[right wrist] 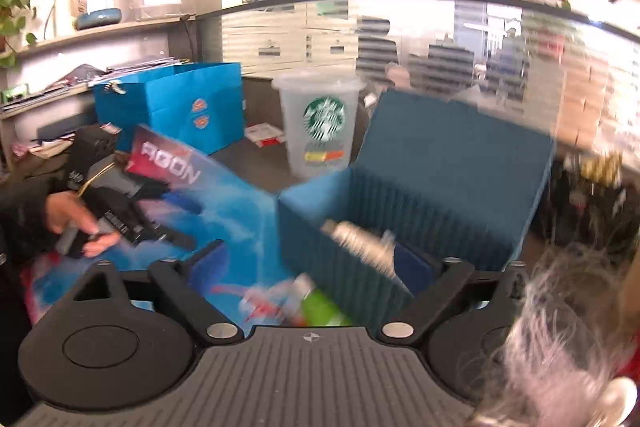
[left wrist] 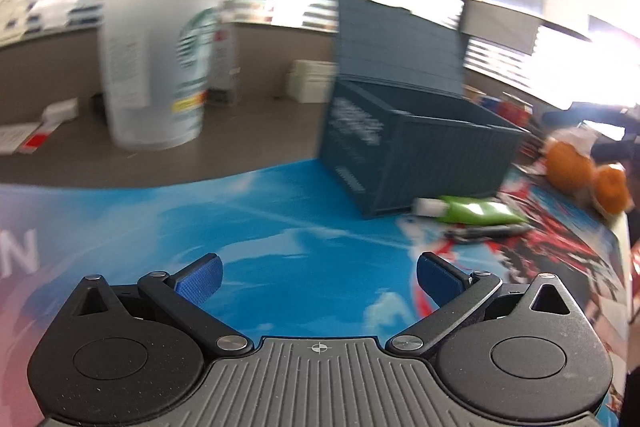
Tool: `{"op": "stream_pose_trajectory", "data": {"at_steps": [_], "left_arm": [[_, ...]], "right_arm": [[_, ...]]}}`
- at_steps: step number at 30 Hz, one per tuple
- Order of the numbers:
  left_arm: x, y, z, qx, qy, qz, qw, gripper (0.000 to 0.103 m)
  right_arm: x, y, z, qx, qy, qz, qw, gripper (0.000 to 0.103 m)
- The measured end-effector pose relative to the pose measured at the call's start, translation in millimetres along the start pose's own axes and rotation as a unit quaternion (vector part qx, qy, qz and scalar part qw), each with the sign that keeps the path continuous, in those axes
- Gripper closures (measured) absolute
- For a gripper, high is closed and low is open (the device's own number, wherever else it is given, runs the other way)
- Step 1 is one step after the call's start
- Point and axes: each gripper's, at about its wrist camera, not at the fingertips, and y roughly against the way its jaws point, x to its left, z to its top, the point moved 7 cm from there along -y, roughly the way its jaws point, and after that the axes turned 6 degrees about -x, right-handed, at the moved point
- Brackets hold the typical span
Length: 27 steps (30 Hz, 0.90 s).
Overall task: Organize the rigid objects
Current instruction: 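Withdraw the right gripper from the box while the left gripper moves toward the black pen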
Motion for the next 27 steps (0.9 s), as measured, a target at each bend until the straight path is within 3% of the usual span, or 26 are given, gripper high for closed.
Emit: {"op": "stream_pose_trajectory", "data": {"at_steps": [5,11,17,22,27], "left_arm": [[-48.8,-11.5,6.4,0.004,-0.035,-0.076,0.9965,0.0],[-106.3,-45.6,11.4,0.032,-0.099,-0.15,0.9832,0.0],[-137.7,-77.5,6.5,0.083,-0.163,-0.185,0.9656,0.0],[-149.8,-97.8,-2.4,0.126,-0.198,-0.186,0.9541,0.0],[-157.1,-103.0,-3.8,0.137,-0.219,-0.193,0.9467,0.0]], "right_arm": [[-2.1,8.3,-45.9,0.012,-0.065,-0.001,0.998,0.012],[-6.0,21.6,-71.2,-0.017,-0.122,-0.003,0.992,0.011],[-10.2,33.2,-84.9,-0.042,-0.151,0.0,0.988,0.006],[-10.1,37.7,-88.7,-0.058,-0.166,0.005,0.984,0.004],[-11.9,42.6,-91.2,-0.079,-0.177,0.006,0.981,0.004]]}}
